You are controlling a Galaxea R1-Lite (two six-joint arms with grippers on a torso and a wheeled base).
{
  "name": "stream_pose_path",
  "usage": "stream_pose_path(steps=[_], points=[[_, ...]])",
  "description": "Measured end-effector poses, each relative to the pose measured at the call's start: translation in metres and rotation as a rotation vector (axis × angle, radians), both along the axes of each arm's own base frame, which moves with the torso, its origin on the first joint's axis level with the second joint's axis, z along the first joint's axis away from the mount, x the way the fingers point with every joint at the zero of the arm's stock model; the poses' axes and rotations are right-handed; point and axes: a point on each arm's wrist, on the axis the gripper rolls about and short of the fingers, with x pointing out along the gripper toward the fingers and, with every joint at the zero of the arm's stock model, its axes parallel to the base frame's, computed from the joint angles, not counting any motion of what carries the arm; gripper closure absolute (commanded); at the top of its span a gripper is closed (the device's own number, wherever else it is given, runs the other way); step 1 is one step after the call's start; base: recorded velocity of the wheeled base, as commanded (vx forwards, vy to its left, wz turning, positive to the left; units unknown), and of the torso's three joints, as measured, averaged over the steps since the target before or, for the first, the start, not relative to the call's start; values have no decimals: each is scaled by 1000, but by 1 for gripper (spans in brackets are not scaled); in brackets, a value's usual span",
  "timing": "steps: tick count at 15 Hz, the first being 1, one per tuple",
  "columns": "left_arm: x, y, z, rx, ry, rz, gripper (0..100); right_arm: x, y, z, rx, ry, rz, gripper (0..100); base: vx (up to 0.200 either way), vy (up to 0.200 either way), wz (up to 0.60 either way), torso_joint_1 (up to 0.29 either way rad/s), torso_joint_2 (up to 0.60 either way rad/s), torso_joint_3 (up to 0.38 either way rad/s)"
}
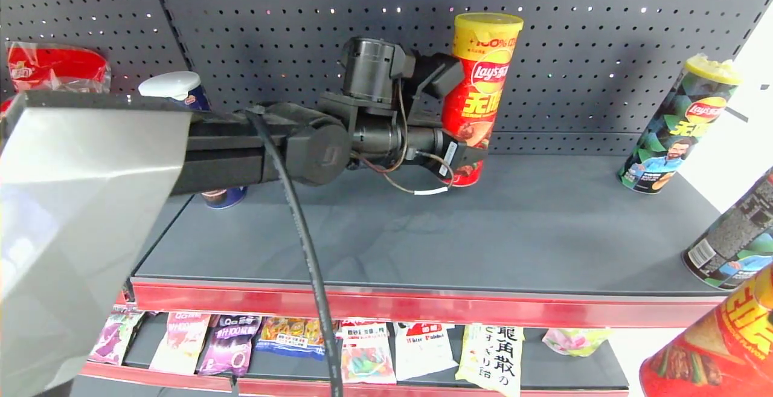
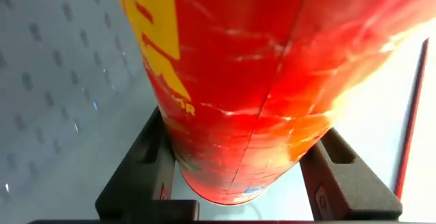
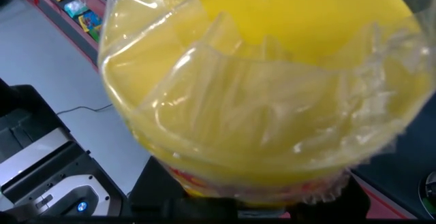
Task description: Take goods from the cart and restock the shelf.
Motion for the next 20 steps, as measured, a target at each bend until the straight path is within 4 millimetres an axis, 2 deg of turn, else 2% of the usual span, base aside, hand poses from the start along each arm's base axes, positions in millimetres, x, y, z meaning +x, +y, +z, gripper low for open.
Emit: stream_pose_path(steps=[3,5,8,14,20], points=[[-22,15,-5,37,62,-27,100,0,0,0,2,2,0,100,0,0,0,0,0,0],[-39,25,-15,64,123,-80,100,0,0,0,3,1,0,100,0,0,0,0,0,0],[-56,37,-24,33,107,-136,100,0,0,0,3,0,0,100,0,0,0,0,0,0],[-71,42,-50,34,93,-208,100,-1,0,0,3,-1,0,100,0,0,0,0,0,0],[-69,40,-65,38,52,-222,100,-1,0,0,3,0,0,100,0,0,0,0,0,0]])
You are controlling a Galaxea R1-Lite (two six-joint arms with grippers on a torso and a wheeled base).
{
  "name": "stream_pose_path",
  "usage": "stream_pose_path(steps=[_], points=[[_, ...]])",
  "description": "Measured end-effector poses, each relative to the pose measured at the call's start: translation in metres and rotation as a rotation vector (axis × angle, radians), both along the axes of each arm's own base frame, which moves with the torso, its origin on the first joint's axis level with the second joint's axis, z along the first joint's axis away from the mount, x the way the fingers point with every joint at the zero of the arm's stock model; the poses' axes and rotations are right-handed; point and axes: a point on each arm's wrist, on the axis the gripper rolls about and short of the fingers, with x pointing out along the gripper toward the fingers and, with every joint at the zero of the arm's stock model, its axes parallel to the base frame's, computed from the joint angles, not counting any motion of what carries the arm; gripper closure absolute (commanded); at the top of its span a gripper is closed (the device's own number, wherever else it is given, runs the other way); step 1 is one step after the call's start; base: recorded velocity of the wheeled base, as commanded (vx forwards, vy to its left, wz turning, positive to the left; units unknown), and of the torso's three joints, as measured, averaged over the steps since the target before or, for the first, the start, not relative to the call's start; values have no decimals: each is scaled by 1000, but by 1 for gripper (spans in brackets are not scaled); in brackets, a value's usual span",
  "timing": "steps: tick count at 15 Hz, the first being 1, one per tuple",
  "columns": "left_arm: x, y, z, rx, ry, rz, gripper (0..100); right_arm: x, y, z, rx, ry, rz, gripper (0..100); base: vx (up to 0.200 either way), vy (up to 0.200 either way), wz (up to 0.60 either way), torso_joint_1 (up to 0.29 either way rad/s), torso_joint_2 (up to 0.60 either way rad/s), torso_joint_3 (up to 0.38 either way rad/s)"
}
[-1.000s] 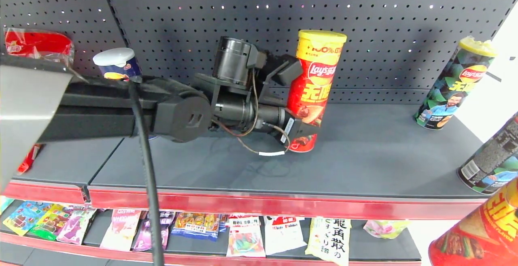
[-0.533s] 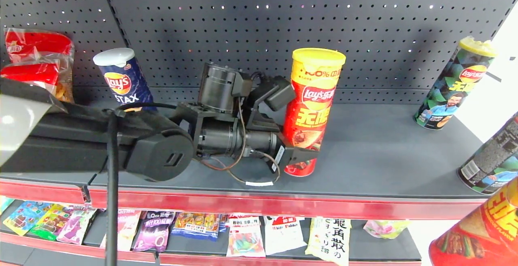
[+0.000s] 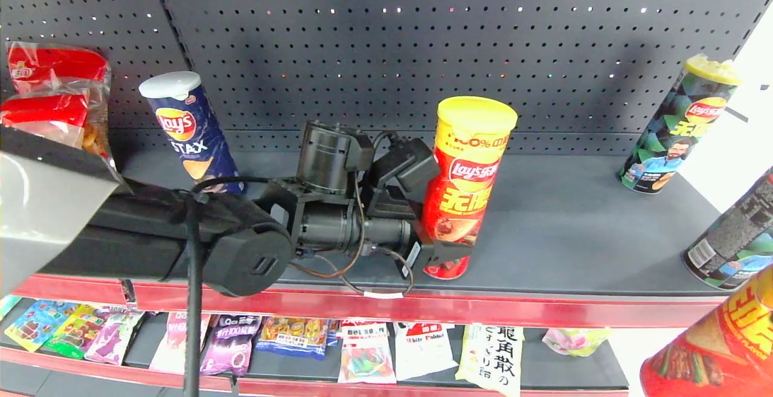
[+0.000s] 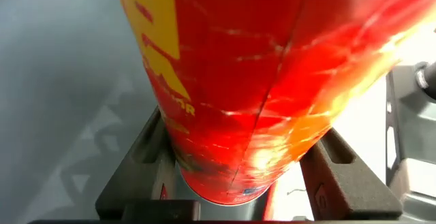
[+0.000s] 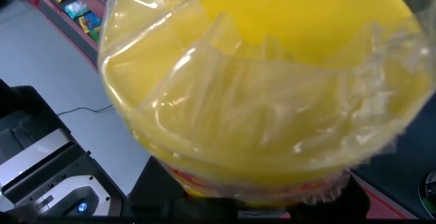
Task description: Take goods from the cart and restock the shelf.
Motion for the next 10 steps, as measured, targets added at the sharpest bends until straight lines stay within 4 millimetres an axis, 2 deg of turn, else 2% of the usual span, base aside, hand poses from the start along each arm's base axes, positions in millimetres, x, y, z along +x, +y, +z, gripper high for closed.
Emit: stream_pose_path(steps=[10], points=[[-1,0,-11,1,3,-8,100,0,0,0,0,-1,0,100,0,0,0,0,0,0]])
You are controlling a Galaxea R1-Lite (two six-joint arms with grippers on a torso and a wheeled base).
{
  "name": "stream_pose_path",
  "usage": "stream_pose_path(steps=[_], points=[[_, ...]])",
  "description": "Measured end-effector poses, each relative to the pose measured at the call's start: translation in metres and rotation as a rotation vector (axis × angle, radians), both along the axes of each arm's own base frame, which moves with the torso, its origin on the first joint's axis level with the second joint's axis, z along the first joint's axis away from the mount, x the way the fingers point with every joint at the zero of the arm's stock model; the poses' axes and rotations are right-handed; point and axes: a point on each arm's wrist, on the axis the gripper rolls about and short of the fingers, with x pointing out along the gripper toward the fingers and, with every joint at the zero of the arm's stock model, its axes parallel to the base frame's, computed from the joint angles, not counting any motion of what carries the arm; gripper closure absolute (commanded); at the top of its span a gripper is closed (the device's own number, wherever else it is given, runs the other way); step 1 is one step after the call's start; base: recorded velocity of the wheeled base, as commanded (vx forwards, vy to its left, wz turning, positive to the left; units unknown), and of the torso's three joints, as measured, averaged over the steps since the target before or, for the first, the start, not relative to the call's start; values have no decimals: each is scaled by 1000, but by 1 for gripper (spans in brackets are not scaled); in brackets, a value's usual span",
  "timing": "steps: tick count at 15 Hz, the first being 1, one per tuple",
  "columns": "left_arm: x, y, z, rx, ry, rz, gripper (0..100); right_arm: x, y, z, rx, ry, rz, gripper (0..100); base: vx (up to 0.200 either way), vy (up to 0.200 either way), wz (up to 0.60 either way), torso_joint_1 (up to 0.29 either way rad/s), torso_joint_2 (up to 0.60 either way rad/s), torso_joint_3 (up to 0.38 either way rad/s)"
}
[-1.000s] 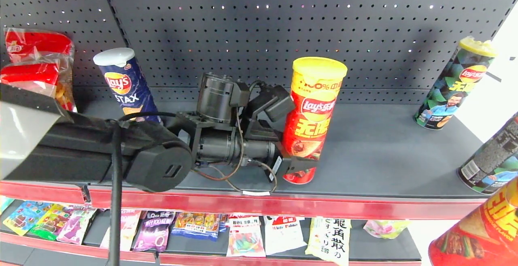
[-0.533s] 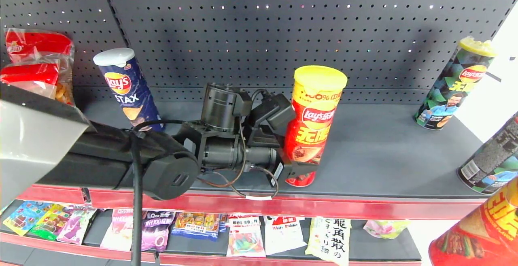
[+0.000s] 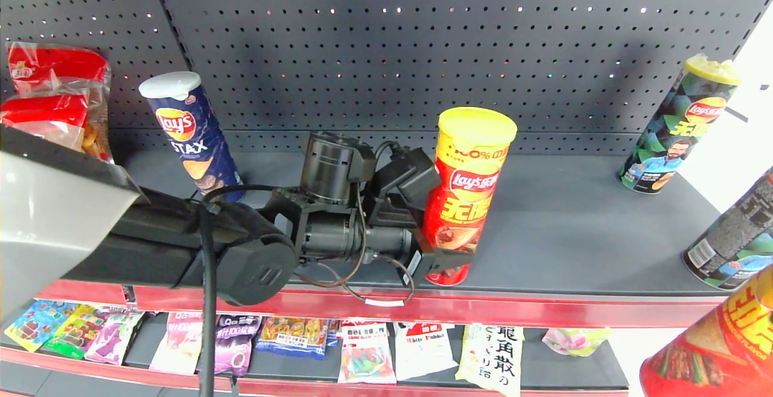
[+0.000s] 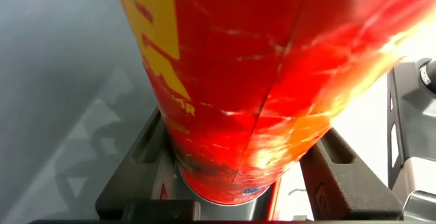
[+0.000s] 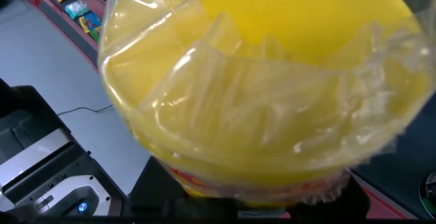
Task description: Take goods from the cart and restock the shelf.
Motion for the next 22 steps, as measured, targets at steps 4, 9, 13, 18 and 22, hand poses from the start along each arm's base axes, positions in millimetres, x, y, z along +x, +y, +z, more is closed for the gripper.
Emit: stream_pose_path(steps=[4,9,13,18,22], points=[[-5,2,-7,-13,-20,1,100,0,0,0,0,0,0,100,0,0,0,0,0,0],[-7,3,-12,-4,-12,6,0,0,0,0,0,0,0,100,0,0,0,0,0,0],[-8,6,-16,10,-7,30,0,0,0,0,0,0,0,100,0,0,0,0,0,0],[-15,14,-24,-12,-38,61,0,0,0,0,0,0,0,100,0,0,0,0,0,0],[-25,25,-33,4,-21,72,0,0,0,0,0,-1,0,100,0,0,0,0,0,0]])
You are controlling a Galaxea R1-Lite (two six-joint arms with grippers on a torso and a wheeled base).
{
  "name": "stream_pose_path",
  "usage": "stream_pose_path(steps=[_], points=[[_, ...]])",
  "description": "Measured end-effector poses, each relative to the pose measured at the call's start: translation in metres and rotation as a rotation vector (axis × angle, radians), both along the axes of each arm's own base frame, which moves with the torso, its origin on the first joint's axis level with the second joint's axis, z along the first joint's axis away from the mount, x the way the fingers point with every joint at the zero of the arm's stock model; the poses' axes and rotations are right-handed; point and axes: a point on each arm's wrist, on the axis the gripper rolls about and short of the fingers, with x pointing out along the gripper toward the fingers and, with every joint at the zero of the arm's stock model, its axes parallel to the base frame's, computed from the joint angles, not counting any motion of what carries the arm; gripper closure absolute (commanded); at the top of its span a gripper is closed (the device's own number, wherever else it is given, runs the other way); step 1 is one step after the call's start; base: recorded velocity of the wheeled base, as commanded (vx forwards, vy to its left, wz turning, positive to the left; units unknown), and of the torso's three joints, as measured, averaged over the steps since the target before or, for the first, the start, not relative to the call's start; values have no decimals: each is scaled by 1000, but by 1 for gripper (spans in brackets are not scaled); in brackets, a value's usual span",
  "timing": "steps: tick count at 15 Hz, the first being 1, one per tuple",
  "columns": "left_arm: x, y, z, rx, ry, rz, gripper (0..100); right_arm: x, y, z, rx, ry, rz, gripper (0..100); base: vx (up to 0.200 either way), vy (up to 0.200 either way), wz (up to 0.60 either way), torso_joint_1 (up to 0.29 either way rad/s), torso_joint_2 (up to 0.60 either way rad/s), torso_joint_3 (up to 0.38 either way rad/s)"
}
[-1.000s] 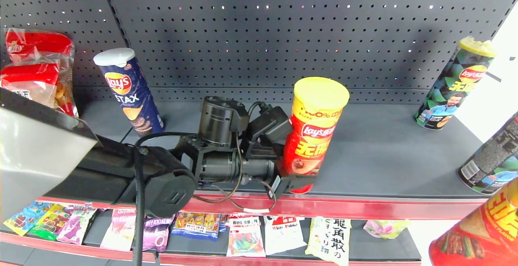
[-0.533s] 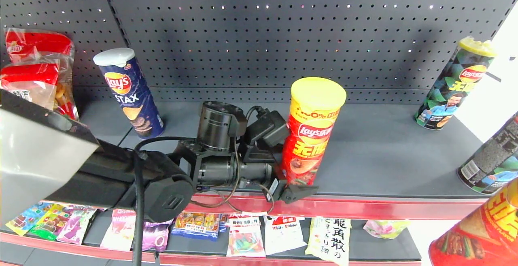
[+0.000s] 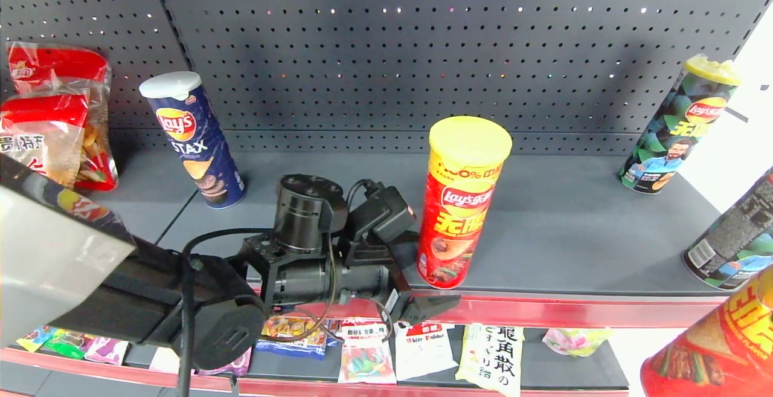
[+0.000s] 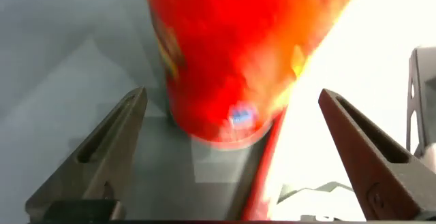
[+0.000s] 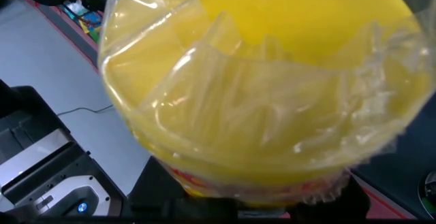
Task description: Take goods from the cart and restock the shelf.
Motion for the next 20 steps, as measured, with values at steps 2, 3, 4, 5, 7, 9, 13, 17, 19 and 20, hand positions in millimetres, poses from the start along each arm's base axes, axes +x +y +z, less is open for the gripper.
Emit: stream_pose_path(steps=[2,3,4,5,7,9,13,17,19,20], points=[[-5,7,0,9,2,23,0,0,0,0,0,-1,0,100,0,0,0,0,0,0],[-9,12,1,18,2,47,0,-1,0,0,1,-2,0,100,0,0,0,0,0,0],[-13,18,3,25,0,81,0,-1,0,0,1,-3,0,100,0,0,0,0,0,0],[-18,24,5,33,-1,124,0,-2,0,-1,1,-3,0,100,0,0,0,0,0,0],[-29,38,17,31,-25,238,0,-3,-1,0,1,-7,-4,100,0,0,0,0,0,0],[-43,53,29,31,-65,376,0,-3,-1,-4,-2,2,-8,100,0,0,0,0,0,0],[-73,87,52,29,-179,685,0,-7,-2,-14,-6,18,-8,100,0,0,0,0,0,0],[-108,117,58,42,-238,723,0,-13,-4,-27,-14,25,-32,100,0,0,0,0,0,0],[-127,135,55,90,-281,753,0,-16,-5,-30,-14,24,-35,100,0,0,0,0,0,0],[-133,141,54,112,-296,775,0,-16,-5,-30,-14,24,-35,100,0,0,0,0,0,0]])
